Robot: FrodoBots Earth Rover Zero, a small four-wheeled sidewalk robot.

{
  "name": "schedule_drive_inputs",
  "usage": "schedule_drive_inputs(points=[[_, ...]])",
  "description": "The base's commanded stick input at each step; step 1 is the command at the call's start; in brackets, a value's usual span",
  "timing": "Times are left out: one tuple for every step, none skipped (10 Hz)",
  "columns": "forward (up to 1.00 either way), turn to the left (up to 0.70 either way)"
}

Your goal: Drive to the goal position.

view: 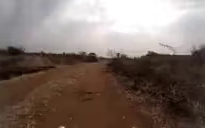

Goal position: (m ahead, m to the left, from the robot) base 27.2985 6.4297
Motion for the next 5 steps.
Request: schedule_drive_inputs(points=[[0.5, 0.0], [0.5, 0.0], [0.5, 0.0], [0.5, -0.11], [0.5, -0.37]])
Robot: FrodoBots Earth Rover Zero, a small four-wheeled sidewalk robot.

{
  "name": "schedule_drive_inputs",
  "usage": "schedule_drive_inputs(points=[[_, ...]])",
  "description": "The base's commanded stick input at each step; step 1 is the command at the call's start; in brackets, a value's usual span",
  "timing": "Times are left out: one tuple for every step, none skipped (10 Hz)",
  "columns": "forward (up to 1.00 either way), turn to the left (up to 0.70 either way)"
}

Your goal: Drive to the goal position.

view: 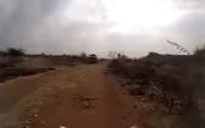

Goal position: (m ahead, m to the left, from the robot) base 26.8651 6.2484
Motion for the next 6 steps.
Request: schedule_drive_inputs(points=[[0.5, -0.48], [0.5, -0.5], [0.5, -0.29], [0.5, -0.07], [0.5, 0.0], [0.5, 0.0]])
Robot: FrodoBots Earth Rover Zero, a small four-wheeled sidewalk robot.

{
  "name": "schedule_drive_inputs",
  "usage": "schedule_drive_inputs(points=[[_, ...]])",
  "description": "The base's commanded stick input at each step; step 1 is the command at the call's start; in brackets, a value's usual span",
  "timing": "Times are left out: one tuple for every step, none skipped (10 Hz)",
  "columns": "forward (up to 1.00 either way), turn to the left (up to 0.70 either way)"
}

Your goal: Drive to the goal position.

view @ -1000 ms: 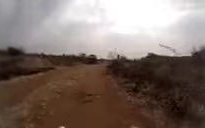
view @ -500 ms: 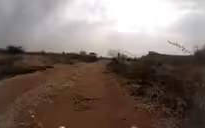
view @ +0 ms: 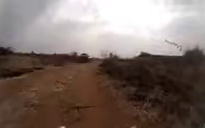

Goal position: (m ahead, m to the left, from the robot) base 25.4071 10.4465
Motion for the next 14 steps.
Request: schedule_drive_inputs(points=[[0.5, 0.0], [0.5, 0.0], [0.5, 0.0], [0.5, 0.0], [0.5, 0.0], [0.5, 0.0], [0.5, 0.0], [0.5, 0.0], [0.5, 0.0], [0.5, 0.0], [0.5, 0.0], [0.5, 0.0], [0.5, 0.0], [0.5, 0.0]])
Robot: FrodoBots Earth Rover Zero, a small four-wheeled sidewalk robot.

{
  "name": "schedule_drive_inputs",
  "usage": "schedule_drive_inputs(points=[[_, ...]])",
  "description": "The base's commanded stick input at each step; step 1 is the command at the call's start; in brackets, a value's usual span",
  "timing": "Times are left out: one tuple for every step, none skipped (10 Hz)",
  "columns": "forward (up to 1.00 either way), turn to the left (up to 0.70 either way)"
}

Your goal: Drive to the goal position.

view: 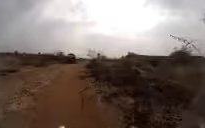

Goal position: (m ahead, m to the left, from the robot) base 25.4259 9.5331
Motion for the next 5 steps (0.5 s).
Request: schedule_drive_inputs(points=[[0.5, 0.0], [0.5, 0.02], [0.5, 0.27], [0.5, 0.23], [0.5, 0.11]])
